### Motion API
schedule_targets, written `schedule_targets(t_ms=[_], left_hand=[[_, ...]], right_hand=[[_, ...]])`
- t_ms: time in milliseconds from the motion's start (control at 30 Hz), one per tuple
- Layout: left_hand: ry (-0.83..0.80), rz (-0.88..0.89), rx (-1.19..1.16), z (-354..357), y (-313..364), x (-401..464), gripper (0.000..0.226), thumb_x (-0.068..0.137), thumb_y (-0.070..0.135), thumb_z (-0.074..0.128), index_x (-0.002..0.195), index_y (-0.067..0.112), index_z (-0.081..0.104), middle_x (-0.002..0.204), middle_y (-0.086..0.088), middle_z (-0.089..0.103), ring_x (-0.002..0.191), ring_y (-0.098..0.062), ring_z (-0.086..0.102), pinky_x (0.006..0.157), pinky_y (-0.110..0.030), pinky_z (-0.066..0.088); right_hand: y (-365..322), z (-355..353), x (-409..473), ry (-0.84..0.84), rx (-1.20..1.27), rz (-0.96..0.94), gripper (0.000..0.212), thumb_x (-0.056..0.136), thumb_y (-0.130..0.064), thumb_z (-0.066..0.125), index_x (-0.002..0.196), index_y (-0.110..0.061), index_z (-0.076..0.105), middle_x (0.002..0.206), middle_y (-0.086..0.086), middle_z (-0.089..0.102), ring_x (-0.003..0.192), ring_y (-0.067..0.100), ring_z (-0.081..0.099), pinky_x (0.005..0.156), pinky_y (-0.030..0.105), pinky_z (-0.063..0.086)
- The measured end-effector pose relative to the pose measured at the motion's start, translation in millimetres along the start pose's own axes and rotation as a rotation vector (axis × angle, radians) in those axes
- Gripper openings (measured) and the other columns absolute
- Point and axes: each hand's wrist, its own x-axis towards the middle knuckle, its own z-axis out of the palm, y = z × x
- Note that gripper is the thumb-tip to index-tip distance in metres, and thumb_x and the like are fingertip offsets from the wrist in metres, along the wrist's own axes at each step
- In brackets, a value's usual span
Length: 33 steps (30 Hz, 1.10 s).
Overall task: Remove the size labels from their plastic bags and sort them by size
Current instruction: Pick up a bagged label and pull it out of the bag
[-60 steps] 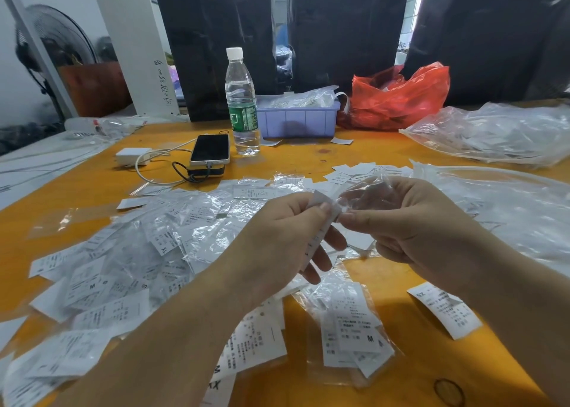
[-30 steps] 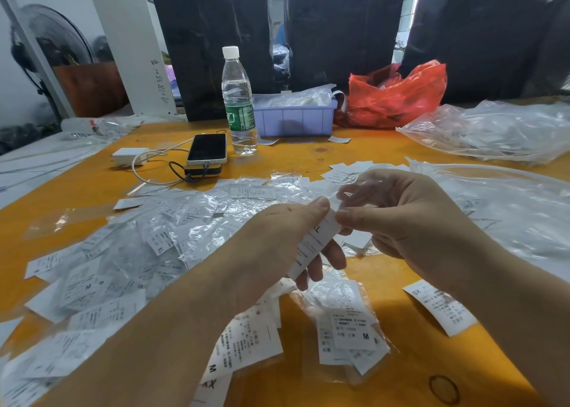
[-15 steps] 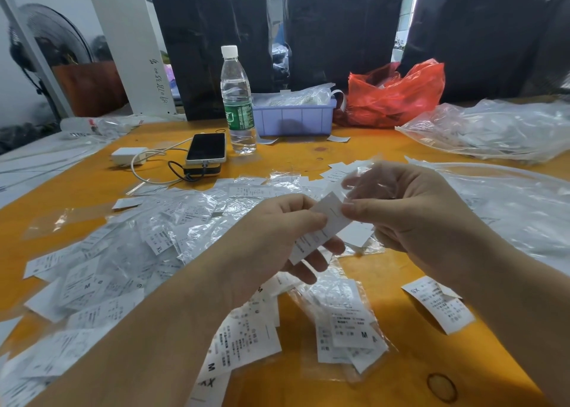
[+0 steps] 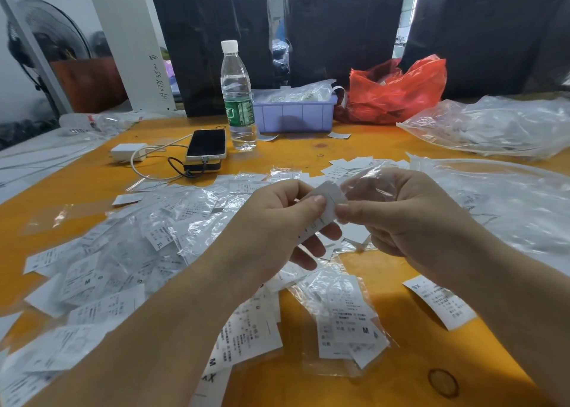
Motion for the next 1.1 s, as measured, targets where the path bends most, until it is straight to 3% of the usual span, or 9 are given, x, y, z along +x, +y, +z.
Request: schedule_targets(t_ms=[167, 367, 533, 667, 900, 1100], left_hand=[[-0.048, -0.008, 0.069, 1.0, -1.1, -0.2, 0.013, 0.098, 0.021, 0.055, 0.097, 0.013, 0.064, 0.076, -0.001, 0.074, 0.058, -0.011, 0.064, 0.05, -0.021, 0.052], [-0.065, -0.018, 0.12, -3.0, 1.1, -0.4, 0.009, 0.096, 0.017, 0.057, 0.097, 0.013, 0.065, 0.075, 0.0, 0.074, 0.048, -0.007, 0.056, 0.047, -0.02, 0.048], [-0.059, -0.009, 0.133, -3.3, 0.9, 0.2, 0.01, 0.095, 0.02, 0.059, 0.097, 0.013, 0.066, 0.075, -0.001, 0.074, 0.045, -0.006, 0.053, 0.045, -0.018, 0.044], [-0.038, 0.014, 0.127, -2.3, 0.1, 0.4, 0.011, 0.095, 0.022, 0.058, 0.099, 0.014, 0.066, 0.076, 0.0, 0.074, 0.046, -0.005, 0.054, 0.046, -0.018, 0.045], [-0.012, -0.022, 0.094, -0.7, -1.0, 0.3, 0.02, 0.097, 0.03, 0.053, 0.098, 0.013, 0.064, 0.073, -0.002, 0.073, 0.052, -0.011, 0.061, 0.044, -0.021, 0.048], [0.091, -0.032, 0.084, -7.5, -0.3, 2.3, 0.011, 0.092, 0.022, 0.062, 0.09, 0.012, 0.068, 0.063, 0.003, 0.068, 0.051, -0.01, 0.059, 0.046, -0.021, 0.047]], right_hand=[[-0.5, 1.4, -1.3, -0.004, 0.045, -0.036, 0.021, 0.081, 0.003, 0.067, 0.101, 0.008, 0.062, 0.044, -0.009, 0.054, 0.031, 0.002, 0.042, 0.034, 0.012, 0.03], [1.0, 0.1, 0.0, 0.056, 0.023, -0.027, 0.016, 0.081, -0.003, 0.071, 0.096, 0.001, 0.066, 0.063, -0.002, 0.063, 0.035, 0.006, 0.033, 0.034, 0.017, 0.028], [1.4, 0.6, -0.1, -0.003, 0.009, -0.016, 0.019, 0.081, -0.003, 0.07, 0.099, 0.003, 0.067, 0.056, -0.007, 0.06, 0.034, 0.003, 0.035, 0.034, 0.016, 0.029], [-0.9, 1.4, -1.1, -0.032, 0.047, -0.048, 0.017, 0.082, 0.0, 0.068, 0.099, 0.004, 0.068, 0.055, -0.007, 0.063, 0.035, 0.001, 0.048, 0.037, 0.008, 0.035], [-2.5, 4.9, -2.0, -0.014, 0.074, -0.078, 0.022, 0.081, 0.011, 0.065, 0.103, 0.013, 0.064, 0.087, 0.024, 0.066, 0.039, -0.004, 0.054, 0.04, 0.005, 0.039], [-1.0, -1.6, 1.6, 0.091, -0.009, -0.086, 0.018, 0.079, 0.003, 0.071, 0.097, 0.003, 0.068, 0.091, 0.017, 0.071, 0.04, -0.005, 0.053, 0.039, 0.005, 0.037]])
